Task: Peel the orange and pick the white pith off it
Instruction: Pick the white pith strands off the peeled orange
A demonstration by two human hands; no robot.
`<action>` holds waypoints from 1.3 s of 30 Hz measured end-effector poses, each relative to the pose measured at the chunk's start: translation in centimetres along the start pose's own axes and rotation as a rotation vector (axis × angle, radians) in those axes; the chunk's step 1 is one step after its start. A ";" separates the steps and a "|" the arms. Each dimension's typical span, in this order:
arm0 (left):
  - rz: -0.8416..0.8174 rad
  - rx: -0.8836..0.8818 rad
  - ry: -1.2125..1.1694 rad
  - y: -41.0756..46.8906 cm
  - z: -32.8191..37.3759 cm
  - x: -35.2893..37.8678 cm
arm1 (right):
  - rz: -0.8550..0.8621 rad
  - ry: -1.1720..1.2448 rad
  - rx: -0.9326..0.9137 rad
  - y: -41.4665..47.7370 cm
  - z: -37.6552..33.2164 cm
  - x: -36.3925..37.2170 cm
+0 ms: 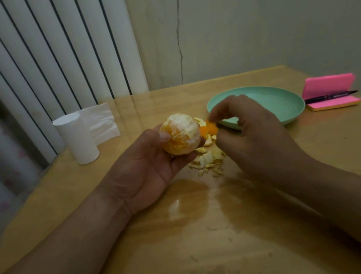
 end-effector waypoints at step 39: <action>0.267 0.183 0.300 -0.2 0.3 0.2 | 0.028 0.013 -0.034 -0.3 -1.8 -0.3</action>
Point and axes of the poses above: each hand's wrist, its own y-axis towards the middle knuckle, its own x-axis out of the palm, z = x × y, the point moved 8 cm from there along y, towards the middle knuckle, and after that the axes turned 12 degrees about -x, right-handed, at the moved point
